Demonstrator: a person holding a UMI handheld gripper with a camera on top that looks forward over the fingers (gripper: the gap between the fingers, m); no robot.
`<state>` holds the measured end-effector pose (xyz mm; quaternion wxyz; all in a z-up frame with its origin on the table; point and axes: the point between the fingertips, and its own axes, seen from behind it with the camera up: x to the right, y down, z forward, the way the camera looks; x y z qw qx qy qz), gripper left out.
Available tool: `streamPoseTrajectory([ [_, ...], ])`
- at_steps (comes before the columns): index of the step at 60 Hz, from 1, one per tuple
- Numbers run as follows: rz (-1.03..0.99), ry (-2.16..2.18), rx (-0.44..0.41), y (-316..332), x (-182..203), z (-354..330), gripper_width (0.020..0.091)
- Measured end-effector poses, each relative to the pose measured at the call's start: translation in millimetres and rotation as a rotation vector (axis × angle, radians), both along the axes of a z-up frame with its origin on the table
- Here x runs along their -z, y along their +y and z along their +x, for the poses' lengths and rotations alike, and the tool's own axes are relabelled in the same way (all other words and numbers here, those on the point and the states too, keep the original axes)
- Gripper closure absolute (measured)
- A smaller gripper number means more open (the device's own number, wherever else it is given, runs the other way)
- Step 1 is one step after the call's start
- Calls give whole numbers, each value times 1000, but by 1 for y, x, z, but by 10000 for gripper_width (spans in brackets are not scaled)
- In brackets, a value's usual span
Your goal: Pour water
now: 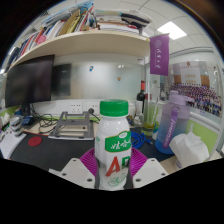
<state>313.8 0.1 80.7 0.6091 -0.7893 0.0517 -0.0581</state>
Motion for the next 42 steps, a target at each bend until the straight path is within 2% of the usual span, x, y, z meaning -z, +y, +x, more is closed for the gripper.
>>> streamPoseTrajectory([
  [13,-34,-45,6,8,0,-3,732],
  [20,-80,-131,2,15,-21,-25,730],
  [27,-165,-327,-58,35,-42,-73,730],
  [42,-226,-935,-262,95,-85,-215,731],
])
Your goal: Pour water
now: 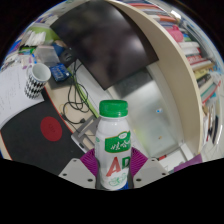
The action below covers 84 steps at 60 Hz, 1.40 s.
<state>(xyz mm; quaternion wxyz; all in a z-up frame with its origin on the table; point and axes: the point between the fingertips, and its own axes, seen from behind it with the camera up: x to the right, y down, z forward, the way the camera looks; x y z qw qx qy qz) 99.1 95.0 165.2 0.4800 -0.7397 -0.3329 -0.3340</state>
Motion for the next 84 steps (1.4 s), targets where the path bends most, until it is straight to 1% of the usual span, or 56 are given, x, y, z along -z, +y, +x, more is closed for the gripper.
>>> streamPoseTrajectory([
  [10,-24,-332,-158,32,-10,-84,730],
  [13,-13,-409,-176,39,-11,-107,730],
  [21,-30,-599,-218,56,-9,-142,729],
  [27,-24,-739,-254,65,-11,-164,730],
  [37,-29,-941,-317,75,-3,-193,729],
  [49,-75,-982,-308,75,11,-195,730],
  [58,-83,-877,-277,72,9,-189,728],
  [65,-86,-567,-235,60,4,-183,729],
  [69,-73,-354,-194,52,-3,-174,728],
  [70,-72,-303,-181,50,-3,-171,716],
  [78,-60,83,-91,44,2,-147,717],
  [84,-49,394,-67,48,10,-144,714],
])
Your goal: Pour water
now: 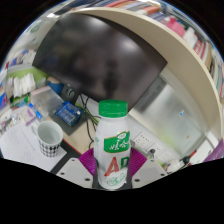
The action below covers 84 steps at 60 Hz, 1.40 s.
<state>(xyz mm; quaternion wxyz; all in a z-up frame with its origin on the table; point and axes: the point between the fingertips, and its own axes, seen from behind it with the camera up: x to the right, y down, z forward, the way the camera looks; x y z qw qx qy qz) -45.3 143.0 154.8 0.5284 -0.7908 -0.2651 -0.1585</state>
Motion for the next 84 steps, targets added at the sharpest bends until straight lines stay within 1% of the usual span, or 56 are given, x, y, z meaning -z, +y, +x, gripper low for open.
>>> streamPoseTrajectory([
  [8,4,351,18,8,11,-5,717],
  [13,-5,488,28,13,24,-8,716],
  [19,10,570,38,17,40,-10,716],
  [24,11,612,28,17,53,-10,716],
  [29,2,590,31,13,77,-8,710],
  [34,77,596,16,10,72,-6,715],
  [42,93,606,31,15,70,-6,716],
  [43,90,608,35,16,70,-5,707],
  [47,90,605,34,17,70,-6,632],
  [53,67,596,46,14,72,-5,556],
  [54,51,593,54,12,75,-5,529],
  [57,0,594,89,6,86,-2,377],
  [59,-13,594,100,1,88,1,235],
  [60,-17,592,107,-2,88,2,233],
  [62,-29,586,125,-12,87,6,269],
  [63,-36,581,139,-17,87,9,276],
  [68,-62,564,204,-51,76,18,250],
  [73,-88,565,255,-86,57,19,249],
  [84,-98,534,288,-137,-5,0,249],
])
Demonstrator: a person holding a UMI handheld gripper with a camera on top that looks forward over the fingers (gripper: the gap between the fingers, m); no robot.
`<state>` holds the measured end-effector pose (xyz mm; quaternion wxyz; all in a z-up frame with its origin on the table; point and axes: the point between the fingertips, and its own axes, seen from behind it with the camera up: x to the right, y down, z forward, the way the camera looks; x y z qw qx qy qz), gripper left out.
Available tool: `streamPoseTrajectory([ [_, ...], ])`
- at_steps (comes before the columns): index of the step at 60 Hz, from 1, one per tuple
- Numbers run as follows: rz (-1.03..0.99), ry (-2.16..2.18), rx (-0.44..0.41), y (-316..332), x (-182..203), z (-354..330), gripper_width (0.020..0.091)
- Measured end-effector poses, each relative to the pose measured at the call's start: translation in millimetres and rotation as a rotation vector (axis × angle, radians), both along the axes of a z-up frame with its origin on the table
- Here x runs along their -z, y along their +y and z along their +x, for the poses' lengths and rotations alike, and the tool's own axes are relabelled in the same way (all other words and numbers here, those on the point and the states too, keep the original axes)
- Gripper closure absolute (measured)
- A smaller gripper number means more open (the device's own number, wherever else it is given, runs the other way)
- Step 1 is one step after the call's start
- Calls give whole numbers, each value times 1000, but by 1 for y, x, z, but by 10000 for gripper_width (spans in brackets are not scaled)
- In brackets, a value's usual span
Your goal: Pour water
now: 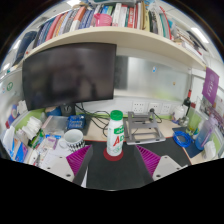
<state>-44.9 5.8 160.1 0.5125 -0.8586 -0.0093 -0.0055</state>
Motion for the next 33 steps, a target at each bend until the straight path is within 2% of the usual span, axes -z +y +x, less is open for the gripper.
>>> streamPoseTrajectory([
  [14,65,-21,32,-28,-67,-13,247],
  [33,102,-28,85,-35,-99,-1,251],
])
